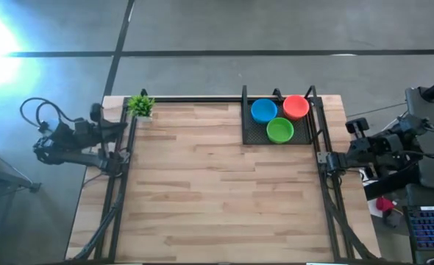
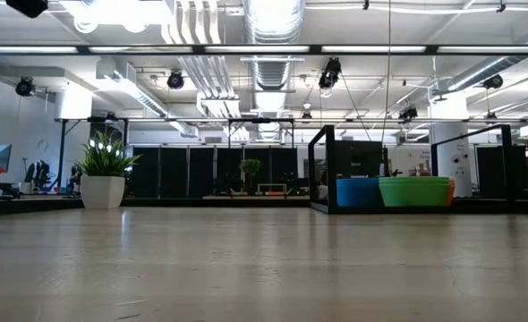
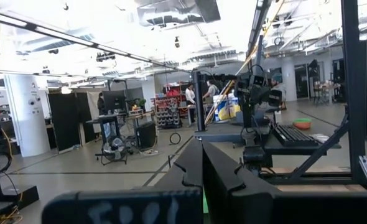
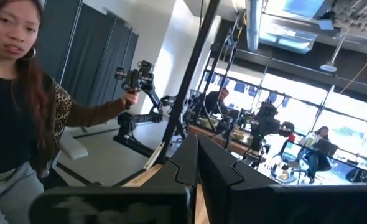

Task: Pick & Place Mini bowls
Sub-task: Return to Home Position

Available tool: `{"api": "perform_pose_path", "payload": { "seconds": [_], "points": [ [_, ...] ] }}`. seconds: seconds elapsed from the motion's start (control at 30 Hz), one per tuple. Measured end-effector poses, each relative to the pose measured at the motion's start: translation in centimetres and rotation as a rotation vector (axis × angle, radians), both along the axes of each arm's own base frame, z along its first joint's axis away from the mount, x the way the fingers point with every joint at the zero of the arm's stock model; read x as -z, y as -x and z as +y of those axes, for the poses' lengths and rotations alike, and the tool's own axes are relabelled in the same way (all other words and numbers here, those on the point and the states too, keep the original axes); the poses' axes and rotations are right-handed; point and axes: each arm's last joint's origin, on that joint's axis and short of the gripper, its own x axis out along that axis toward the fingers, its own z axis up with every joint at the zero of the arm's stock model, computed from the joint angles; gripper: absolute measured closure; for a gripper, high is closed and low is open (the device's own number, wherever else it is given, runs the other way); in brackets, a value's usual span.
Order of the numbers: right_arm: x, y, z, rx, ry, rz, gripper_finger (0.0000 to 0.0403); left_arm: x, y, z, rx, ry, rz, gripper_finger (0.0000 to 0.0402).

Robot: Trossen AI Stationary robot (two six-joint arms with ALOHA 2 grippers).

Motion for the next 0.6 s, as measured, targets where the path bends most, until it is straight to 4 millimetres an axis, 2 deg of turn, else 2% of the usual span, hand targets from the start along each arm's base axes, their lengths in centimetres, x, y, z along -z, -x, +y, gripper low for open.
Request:
{"api": "perform_pose_path", "payload": {
  "seconds": [0.17,0.37,0.6],
  "points": [
    [0.1,-0.3,0.0,0.018,-0.001,0.009,0.0394,0.4,0.6,0.1,0.003,0.003,-0.021,0.0401],
    [0.3,-0.4,0.0,0.019,0.004,0.007,0.0394,0.8,0.5,0.1,0.0,-0.02,0.013,0.0402],
    [1.9,-2.3,0.1,0.026,0.044,0.011,0.0394,1.9,-0.6,-0.2,0.026,-0.057,0.034,0.0402]
  ]
}}
